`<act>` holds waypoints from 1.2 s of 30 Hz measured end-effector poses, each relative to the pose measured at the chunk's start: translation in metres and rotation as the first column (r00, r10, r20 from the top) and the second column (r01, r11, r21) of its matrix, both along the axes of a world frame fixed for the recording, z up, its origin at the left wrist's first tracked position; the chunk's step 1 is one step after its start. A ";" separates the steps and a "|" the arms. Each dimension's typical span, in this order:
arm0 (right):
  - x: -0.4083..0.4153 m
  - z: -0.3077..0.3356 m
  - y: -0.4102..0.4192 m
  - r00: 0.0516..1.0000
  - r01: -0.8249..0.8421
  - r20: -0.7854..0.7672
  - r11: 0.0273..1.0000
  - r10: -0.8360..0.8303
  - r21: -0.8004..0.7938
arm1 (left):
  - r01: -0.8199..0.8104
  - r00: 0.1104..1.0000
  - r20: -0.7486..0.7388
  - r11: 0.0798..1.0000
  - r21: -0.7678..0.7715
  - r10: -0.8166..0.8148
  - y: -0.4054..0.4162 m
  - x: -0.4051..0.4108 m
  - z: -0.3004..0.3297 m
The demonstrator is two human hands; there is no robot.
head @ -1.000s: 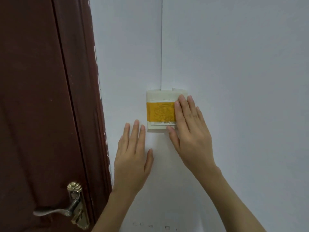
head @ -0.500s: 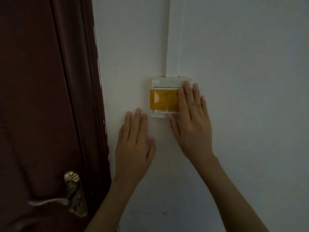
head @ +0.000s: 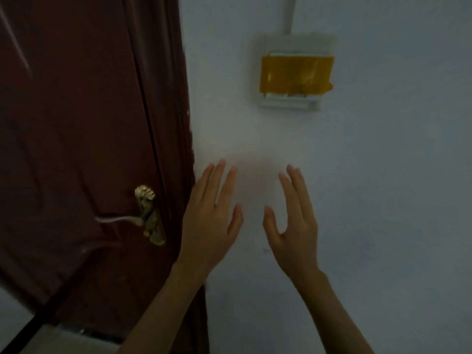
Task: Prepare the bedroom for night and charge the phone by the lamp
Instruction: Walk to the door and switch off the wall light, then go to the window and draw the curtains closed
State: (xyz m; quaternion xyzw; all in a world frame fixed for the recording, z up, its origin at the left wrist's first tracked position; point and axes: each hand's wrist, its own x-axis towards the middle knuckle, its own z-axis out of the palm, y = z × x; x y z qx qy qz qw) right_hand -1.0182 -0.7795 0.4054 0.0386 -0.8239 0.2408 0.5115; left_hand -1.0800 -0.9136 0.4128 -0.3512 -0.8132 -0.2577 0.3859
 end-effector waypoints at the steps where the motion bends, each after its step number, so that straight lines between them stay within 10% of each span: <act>1: 0.004 -0.017 -0.007 0.998 -0.035 0.050 0.999 0.036 -0.023 | -0.005 0.999 0.048 1.000 -0.005 0.005 -0.009 0.008 -0.017; 13: 0.075 -0.208 -0.095 0.660 -0.457 0.548 0.853 0.515 -0.252 | -0.422 0.752 0.521 0.902 -0.090 0.404 -0.127 0.163 -0.207; 25: 0.123 -0.266 -0.115 0.013 -0.839 0.780 0.432 0.625 -0.332 | -0.949 0.129 0.737 0.299 -0.102 0.663 -0.109 0.352 -0.251; 36: 0.186 -0.266 -0.213 -0.251 -0.911 0.765 0.122 0.593 -0.394 | -0.985 -0.173 0.778 -0.112 -0.132 0.603 -0.131 0.452 -0.241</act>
